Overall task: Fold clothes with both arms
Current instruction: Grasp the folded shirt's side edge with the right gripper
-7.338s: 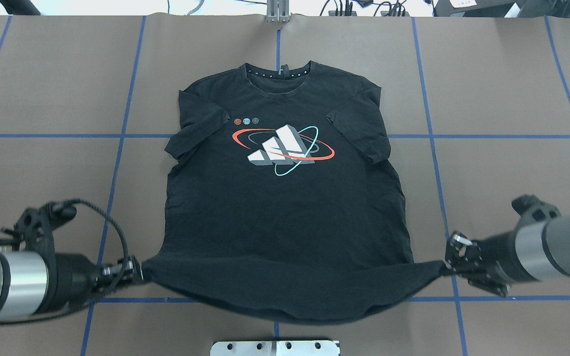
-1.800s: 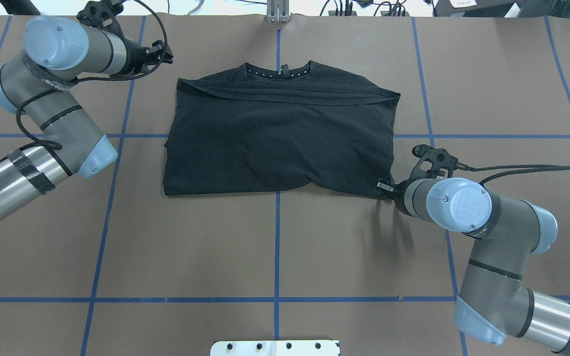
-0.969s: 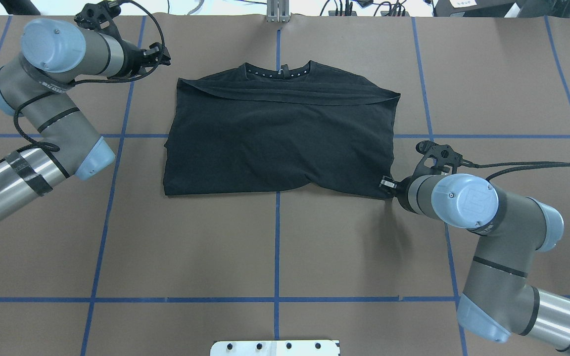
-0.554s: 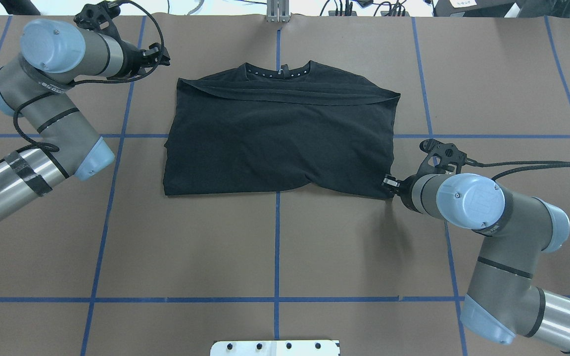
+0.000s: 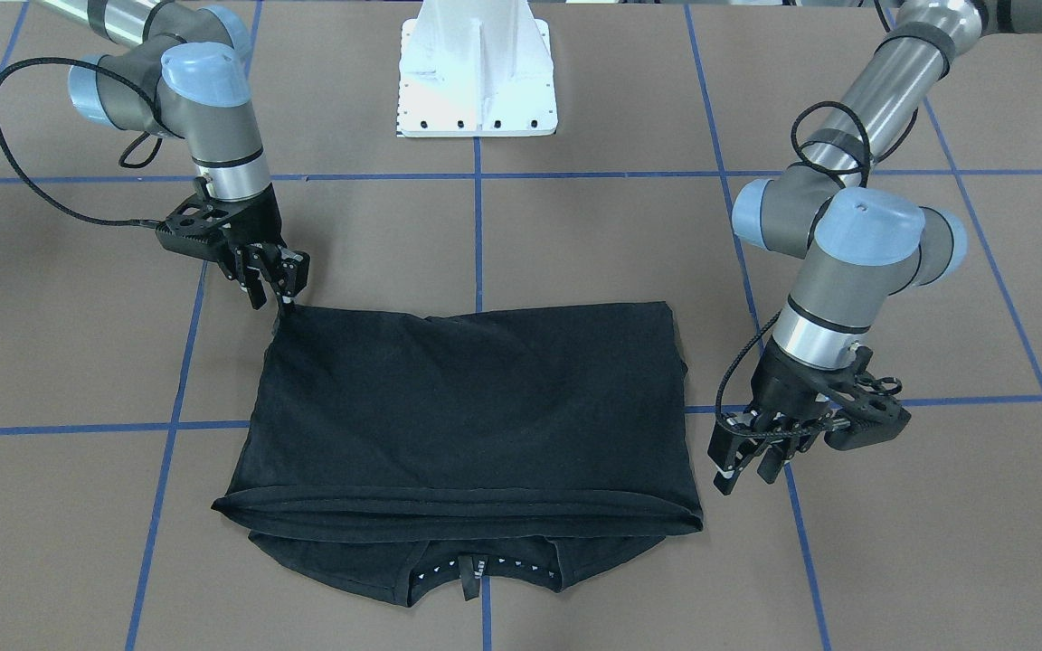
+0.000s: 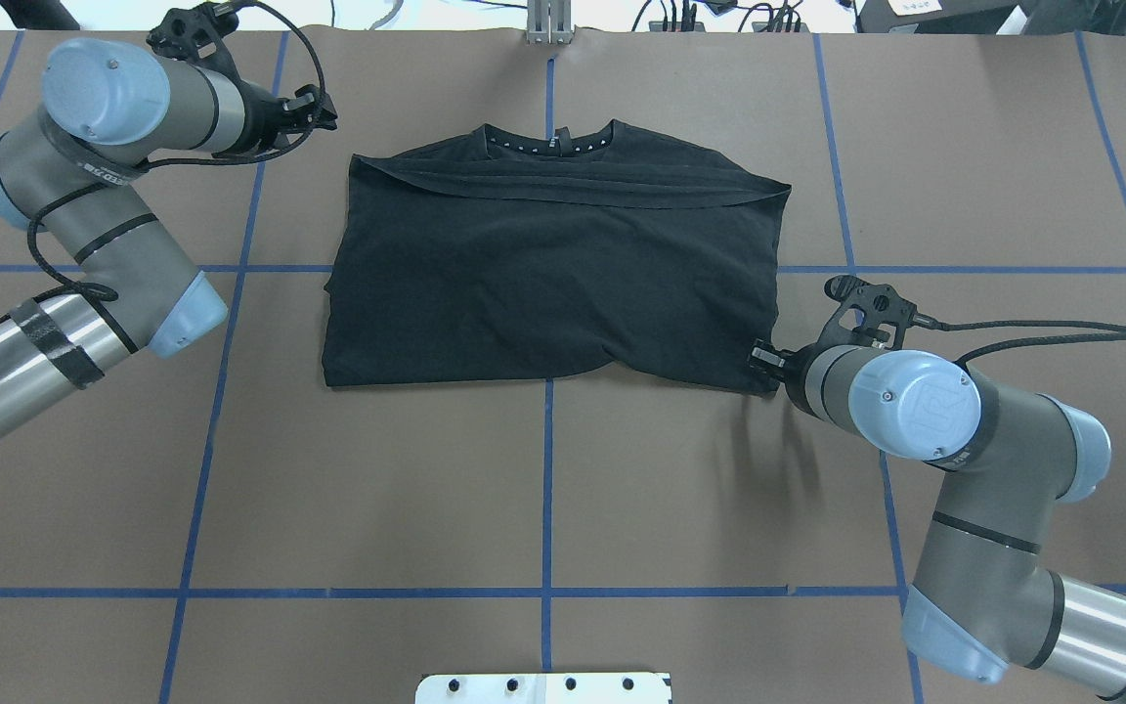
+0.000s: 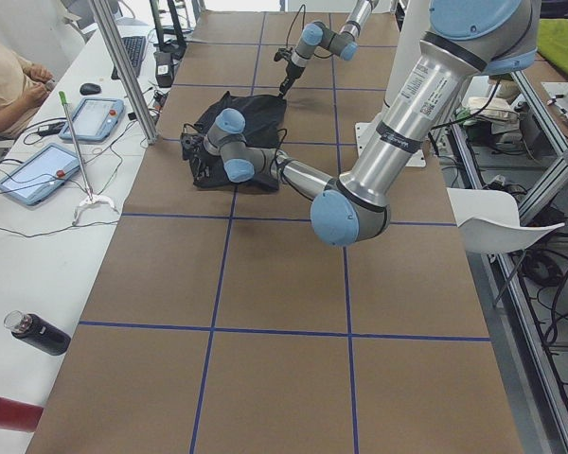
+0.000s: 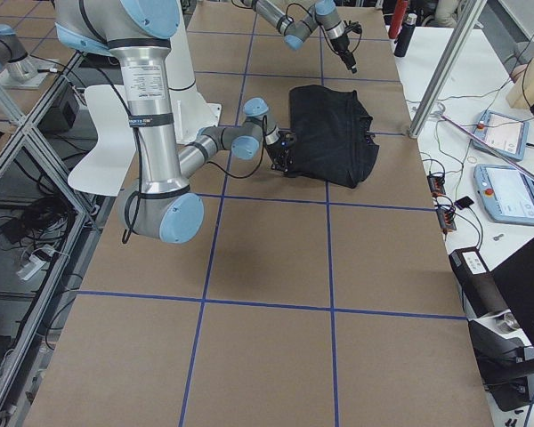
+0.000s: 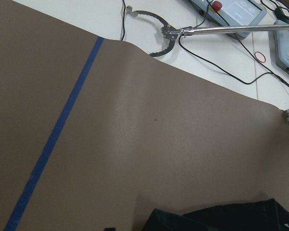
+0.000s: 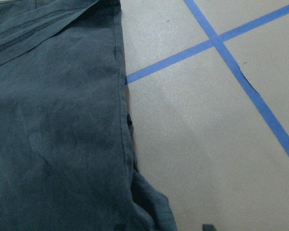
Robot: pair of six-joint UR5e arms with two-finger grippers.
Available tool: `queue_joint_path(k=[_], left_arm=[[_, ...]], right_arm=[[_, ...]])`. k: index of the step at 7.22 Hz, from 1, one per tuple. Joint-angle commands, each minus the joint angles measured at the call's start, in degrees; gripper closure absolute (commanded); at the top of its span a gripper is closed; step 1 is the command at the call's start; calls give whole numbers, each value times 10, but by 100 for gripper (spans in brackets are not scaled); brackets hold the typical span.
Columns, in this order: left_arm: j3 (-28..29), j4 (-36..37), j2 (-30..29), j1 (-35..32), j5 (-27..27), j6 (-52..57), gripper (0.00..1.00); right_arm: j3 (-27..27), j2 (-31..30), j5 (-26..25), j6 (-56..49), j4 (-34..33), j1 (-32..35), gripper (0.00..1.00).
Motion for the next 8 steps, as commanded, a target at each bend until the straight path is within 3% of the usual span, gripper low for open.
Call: queue_joint_path(k=[1, 2, 3, 4, 5, 8], left_arm=[[-1, 0, 1, 0, 0, -1, 30], [-3, 0, 4, 0, 0, -1, 30], [-3, 0, 4, 0, 0, -1, 30], [-2, 0, 5, 0, 0, -1, 30], [-2, 0, 4, 0, 0, -1, 31], [-2, 0, 4, 1, 0, -1, 31]], right_arm=[[-3, 1, 0, 1, 0, -2, 26], [-16, 15, -1, -2, -1, -2, 29], [-33, 32, -1, -2, 0, -2, 39], [-34, 33, -1, -3, 0, -1, 60], [-31, 28, 6, -6, 3, 3, 100], [-11, 12, 10, -7, 6, 6, 100]])
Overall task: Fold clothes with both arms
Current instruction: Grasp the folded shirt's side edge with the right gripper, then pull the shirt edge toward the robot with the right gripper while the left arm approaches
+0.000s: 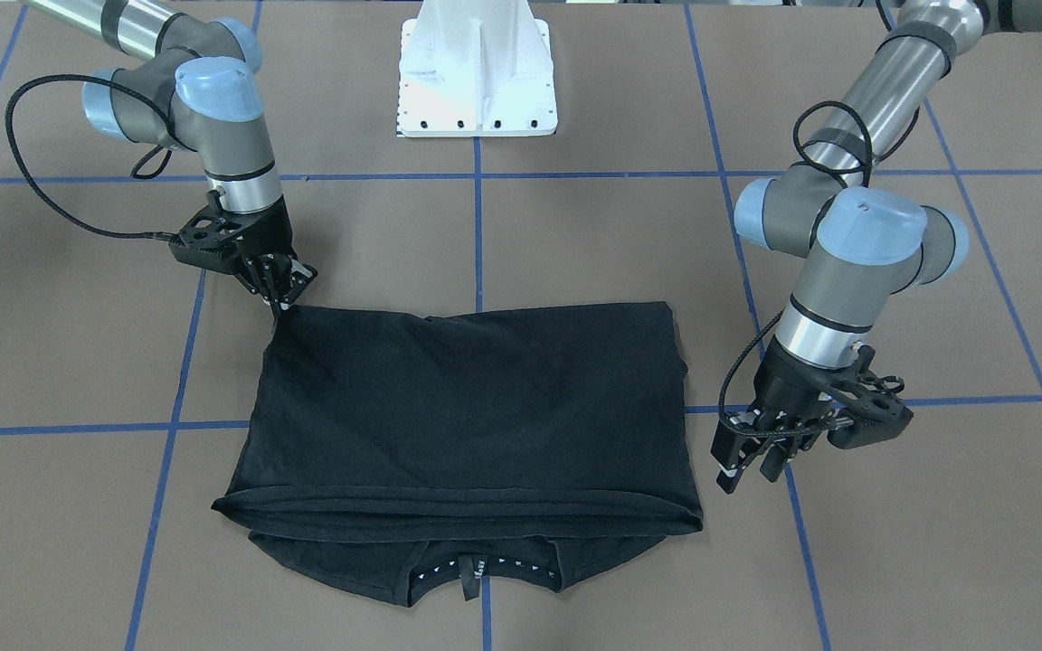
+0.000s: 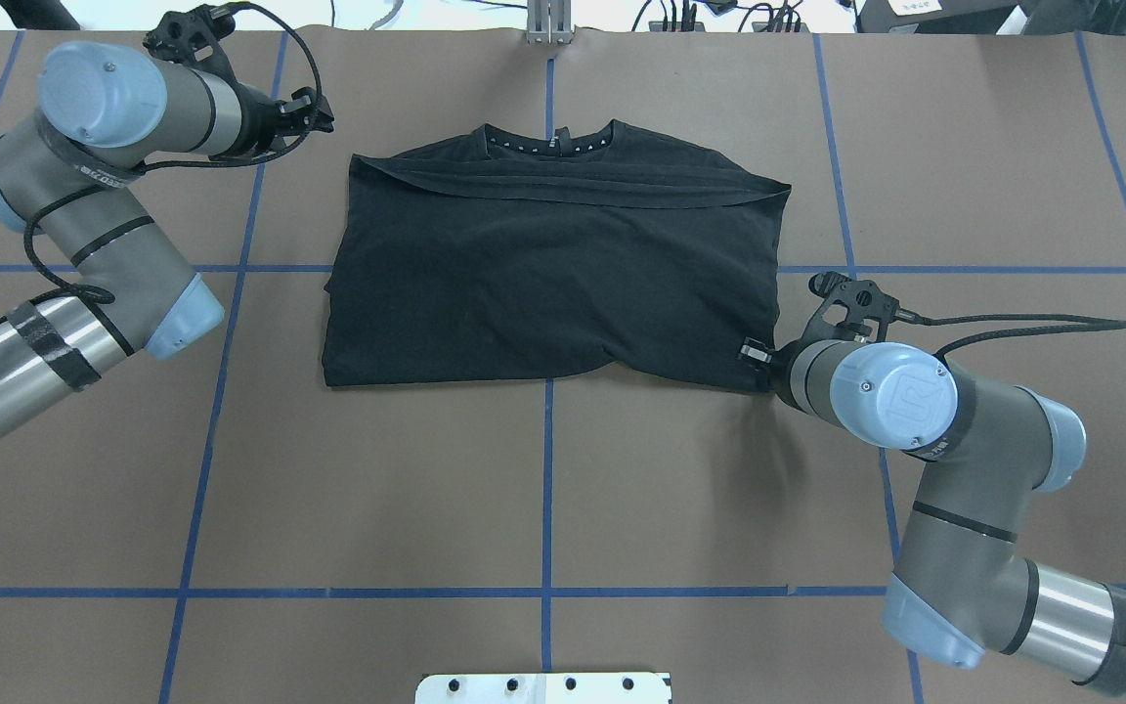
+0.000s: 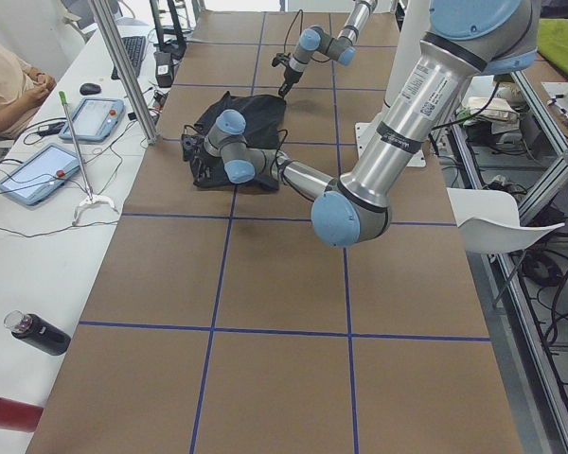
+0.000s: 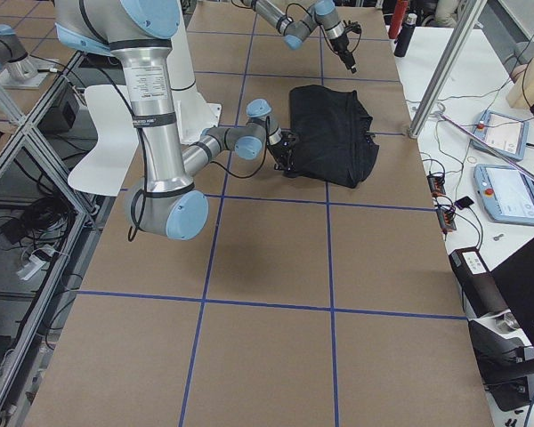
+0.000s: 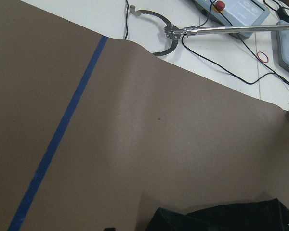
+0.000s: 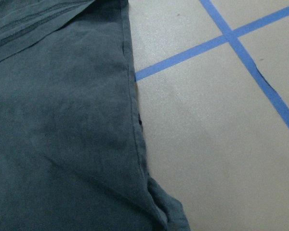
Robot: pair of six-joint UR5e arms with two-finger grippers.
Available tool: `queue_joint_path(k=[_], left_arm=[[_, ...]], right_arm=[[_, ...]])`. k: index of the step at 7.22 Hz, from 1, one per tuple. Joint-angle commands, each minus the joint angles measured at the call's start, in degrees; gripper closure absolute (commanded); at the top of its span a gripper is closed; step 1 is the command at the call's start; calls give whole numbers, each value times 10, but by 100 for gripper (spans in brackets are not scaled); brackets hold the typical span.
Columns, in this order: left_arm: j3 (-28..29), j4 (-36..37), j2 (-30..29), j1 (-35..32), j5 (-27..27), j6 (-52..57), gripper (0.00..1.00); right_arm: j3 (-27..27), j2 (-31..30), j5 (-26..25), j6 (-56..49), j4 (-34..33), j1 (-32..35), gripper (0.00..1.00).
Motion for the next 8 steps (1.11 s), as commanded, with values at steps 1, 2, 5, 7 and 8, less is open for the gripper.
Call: queue_joint_path(k=[1, 2, 5, 7, 8], left_arm=[[0, -1, 0, 1, 0, 0, 30], [0, 0, 0, 1, 0, 0, 30], [-9, 2, 0, 1, -1, -3, 30], [-19, 3, 0, 1, -2, -3, 30], [-31, 5, 0, 1, -3, -3, 30]], right_arm=[[37, -22, 5, -1, -3, 1, 100], [53, -33, 17, -1, -4, 2, 100], [142, -104, 61, 18, 3, 0, 100], [172, -112, 244, 145, 4, -2, 100], [175, -111, 341, 185, 12, -3, 100]])
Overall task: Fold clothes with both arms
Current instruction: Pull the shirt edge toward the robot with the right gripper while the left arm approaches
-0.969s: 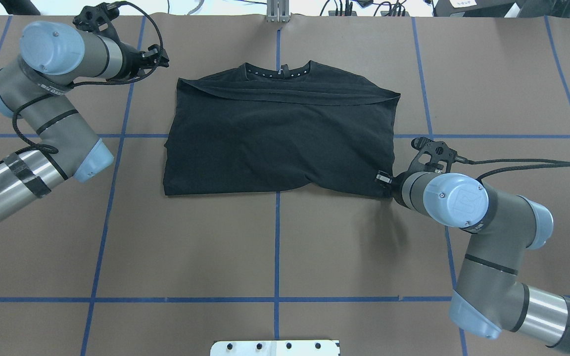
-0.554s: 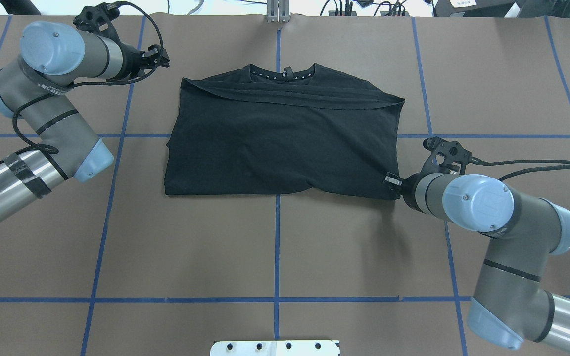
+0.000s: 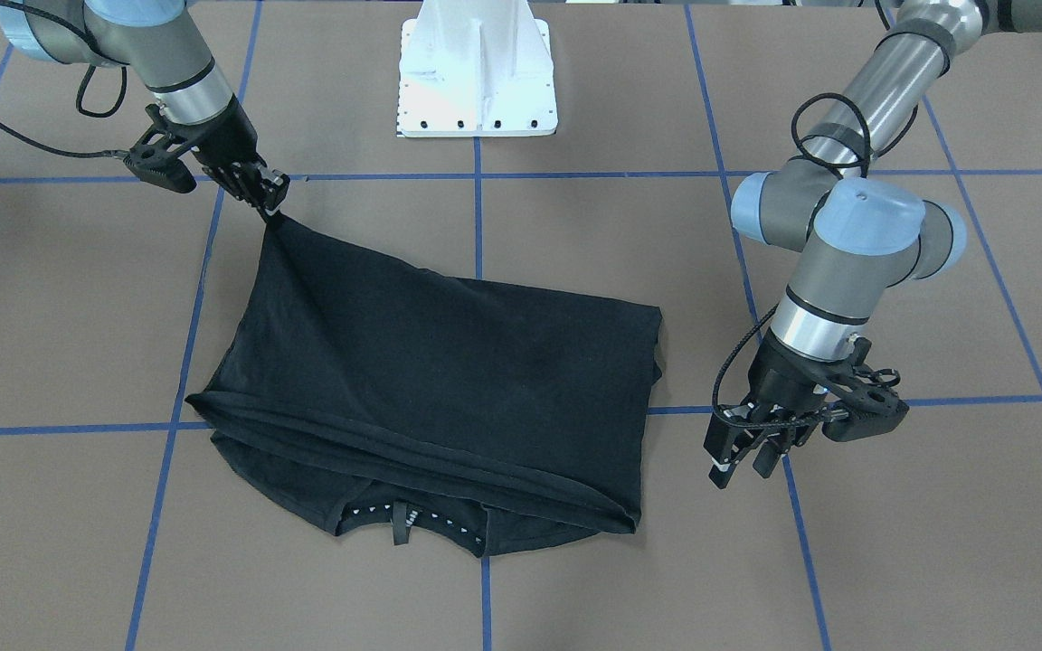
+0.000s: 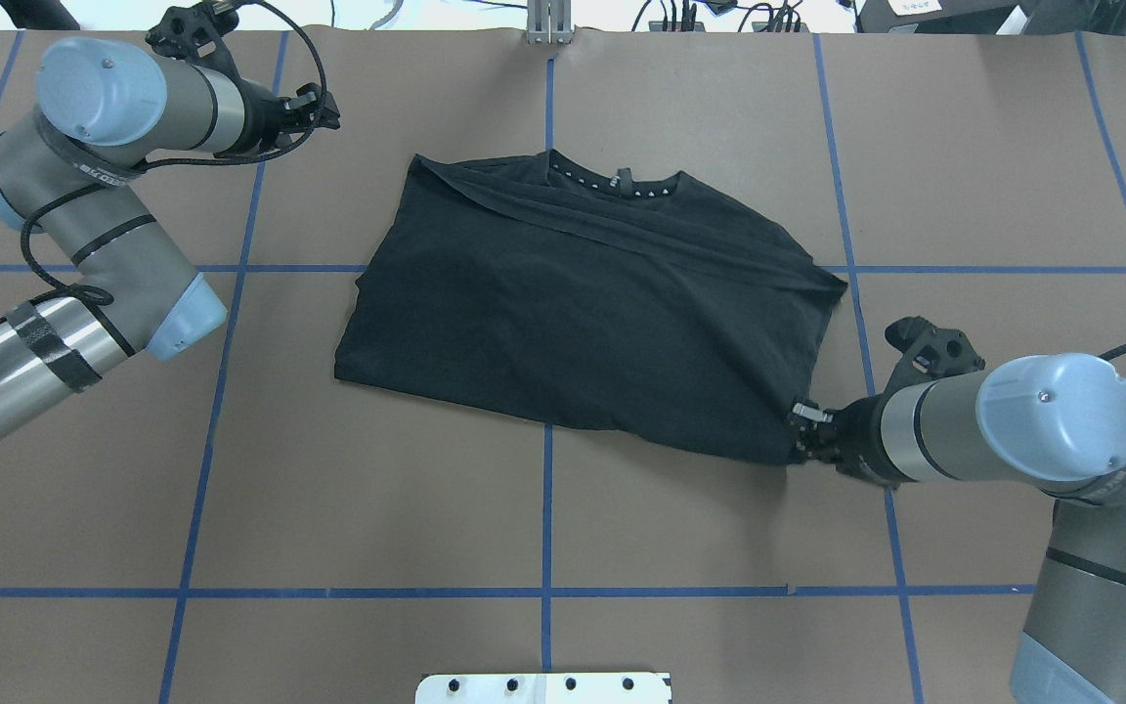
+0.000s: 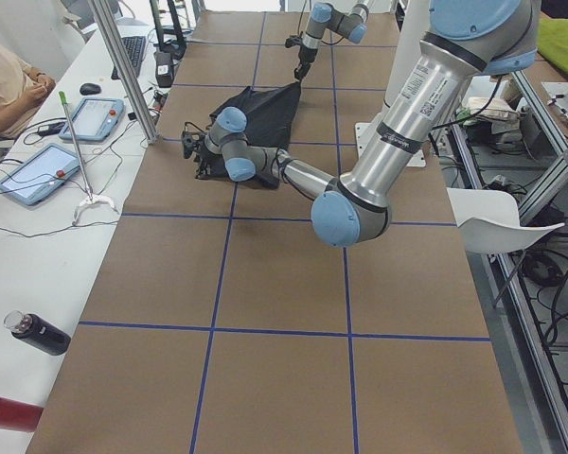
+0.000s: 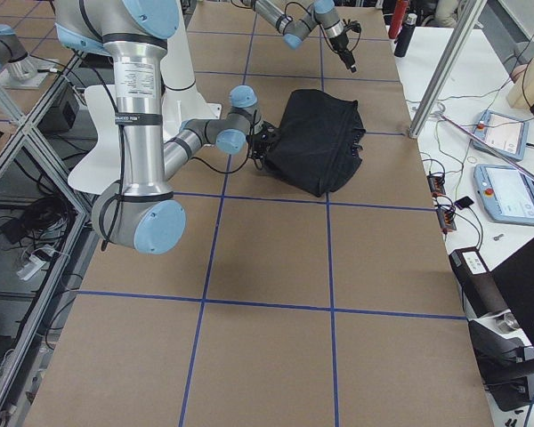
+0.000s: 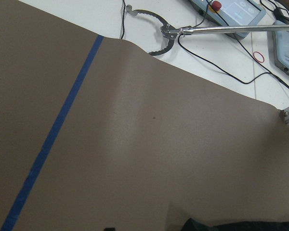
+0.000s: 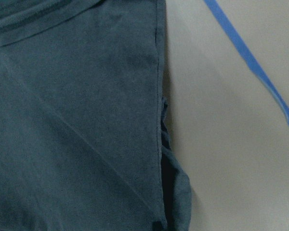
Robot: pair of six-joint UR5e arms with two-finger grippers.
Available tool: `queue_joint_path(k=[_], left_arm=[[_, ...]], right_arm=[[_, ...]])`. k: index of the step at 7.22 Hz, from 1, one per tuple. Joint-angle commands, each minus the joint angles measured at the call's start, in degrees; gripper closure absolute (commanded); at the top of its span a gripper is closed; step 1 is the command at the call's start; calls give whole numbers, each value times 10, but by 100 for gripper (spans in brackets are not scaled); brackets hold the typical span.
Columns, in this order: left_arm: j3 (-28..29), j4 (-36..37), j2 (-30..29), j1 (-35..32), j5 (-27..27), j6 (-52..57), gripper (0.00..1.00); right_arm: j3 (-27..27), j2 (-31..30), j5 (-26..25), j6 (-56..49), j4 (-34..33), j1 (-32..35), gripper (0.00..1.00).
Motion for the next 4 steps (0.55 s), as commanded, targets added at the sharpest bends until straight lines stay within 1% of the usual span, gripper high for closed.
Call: queue_joint_path(k=[1, 2, 3, 4], left_arm=[[-28, 3, 0, 0, -2, -1, 30], [-44, 4, 0, 0, -29, -20, 30], [-52, 3, 0, 0, -59, -39, 30], [-70, 3, 0, 1, -62, -47, 31]], right_arm=[[8, -17, 164, 109, 71, -18, 100], [4, -47, 164, 161, 159, -72, 84], [-5, -59, 162, 167, 182, -98, 1], [-7, -59, 162, 168, 182, -106, 0]])
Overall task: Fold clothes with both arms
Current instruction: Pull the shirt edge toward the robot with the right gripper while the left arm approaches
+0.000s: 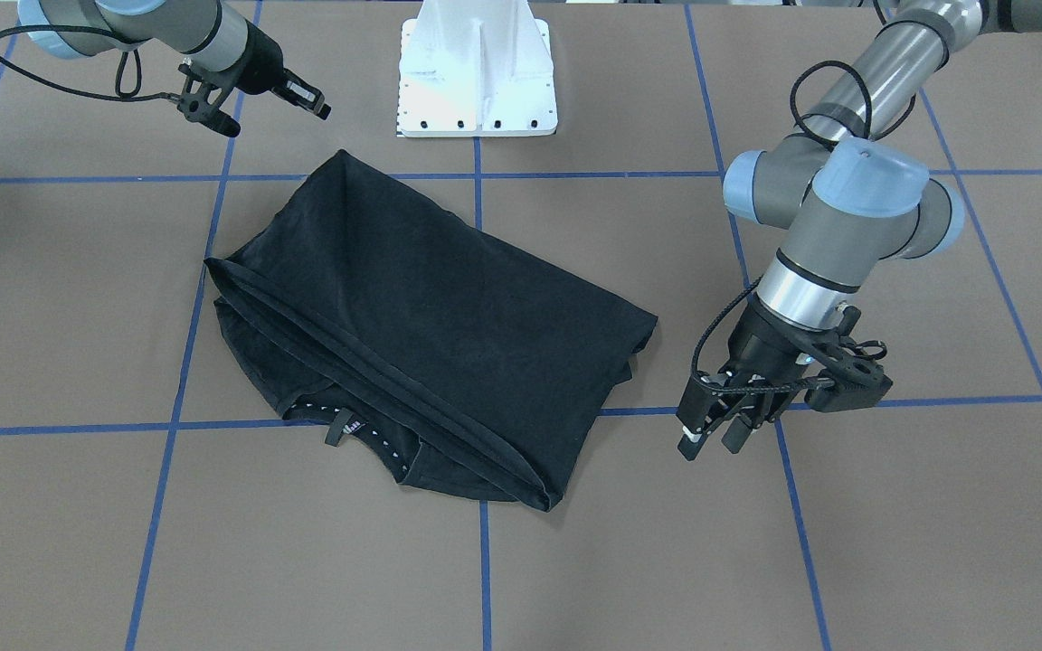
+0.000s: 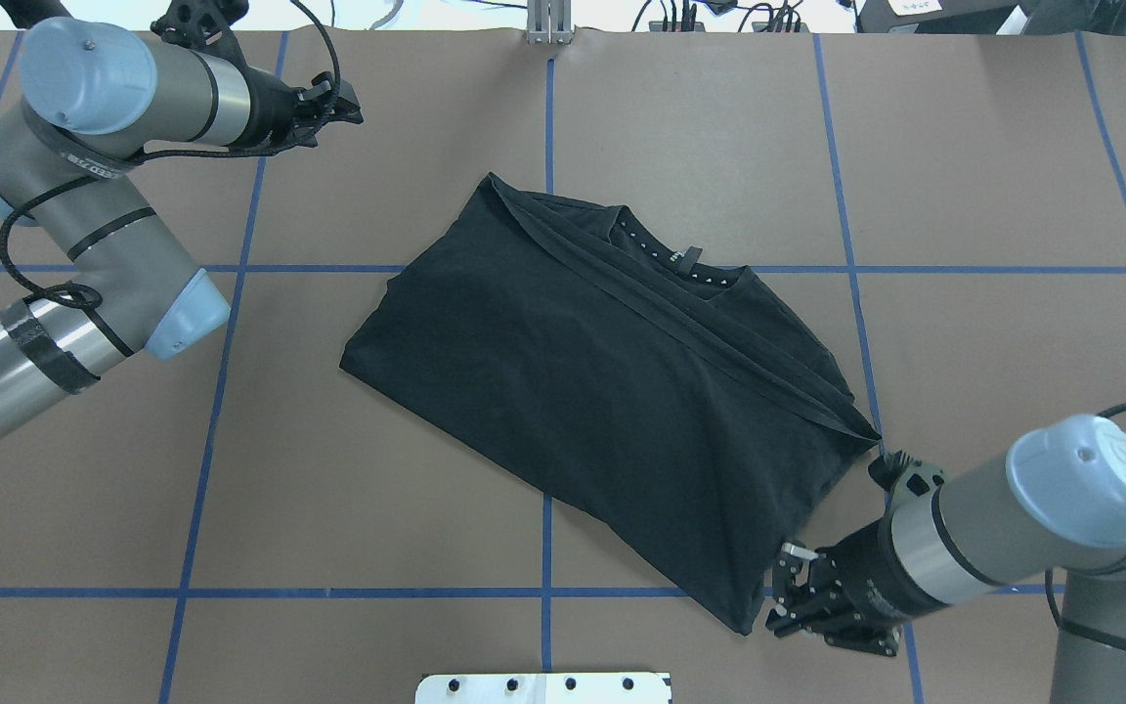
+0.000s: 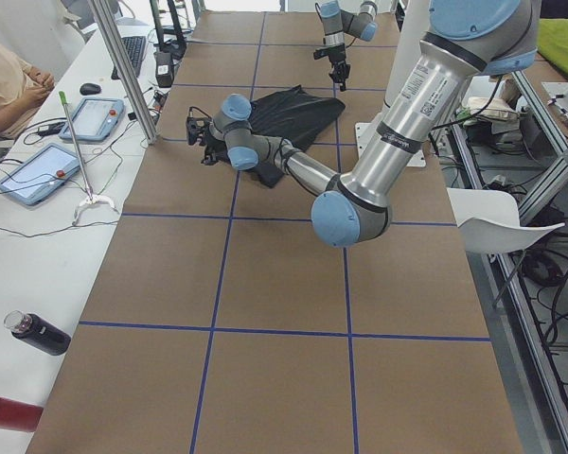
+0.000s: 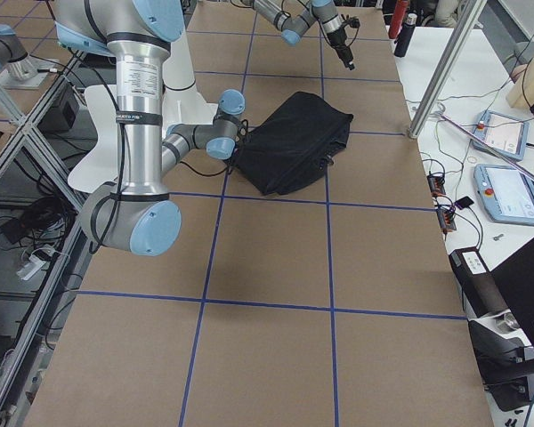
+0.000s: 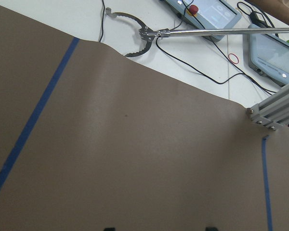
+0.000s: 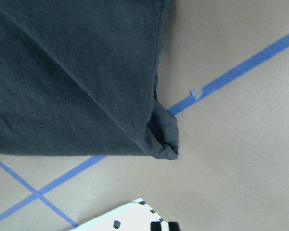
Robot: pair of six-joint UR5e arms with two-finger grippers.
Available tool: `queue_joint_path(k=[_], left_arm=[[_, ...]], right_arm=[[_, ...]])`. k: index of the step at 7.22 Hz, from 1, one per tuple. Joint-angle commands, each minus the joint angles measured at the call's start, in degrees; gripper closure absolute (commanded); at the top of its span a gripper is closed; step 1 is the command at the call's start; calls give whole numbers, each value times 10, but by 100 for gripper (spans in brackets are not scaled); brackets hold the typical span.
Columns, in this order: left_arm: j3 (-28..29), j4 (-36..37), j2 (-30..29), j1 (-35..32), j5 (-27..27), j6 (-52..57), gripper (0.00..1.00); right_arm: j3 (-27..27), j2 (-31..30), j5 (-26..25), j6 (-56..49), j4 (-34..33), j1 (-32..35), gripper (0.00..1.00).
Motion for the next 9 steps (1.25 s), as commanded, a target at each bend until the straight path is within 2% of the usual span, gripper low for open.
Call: queue_joint_path(k=[1, 2, 4, 6, 7, 8, 9], left_arm=[[-32, 0, 3, 2, -41, -32, 31], [-49, 0, 18, 2, -65, -44, 30], [-106, 0, 86, 27, -60, -44, 30], [-110, 29, 98, 93, -19, -90, 30], [-111, 48, 112, 136, 35, -93, 30], [-111, 87, 111, 153, 55, -92, 30], [-115, 97, 112, 154, 56, -92, 30]], right_arm=[[-2, -7, 4, 12, 22, -19, 0], [6, 2, 8, 12, 27, -5, 0], [-1, 32, 10, 6, 26, 93, 0], [-27, 56, 4, 3, 26, 148, 0], [-53, 90, 4, -3, 18, 178, 0], [-73, 107, 4, -6, 18, 193, 0], [-80, 111, 2, -11, 17, 196, 0]])
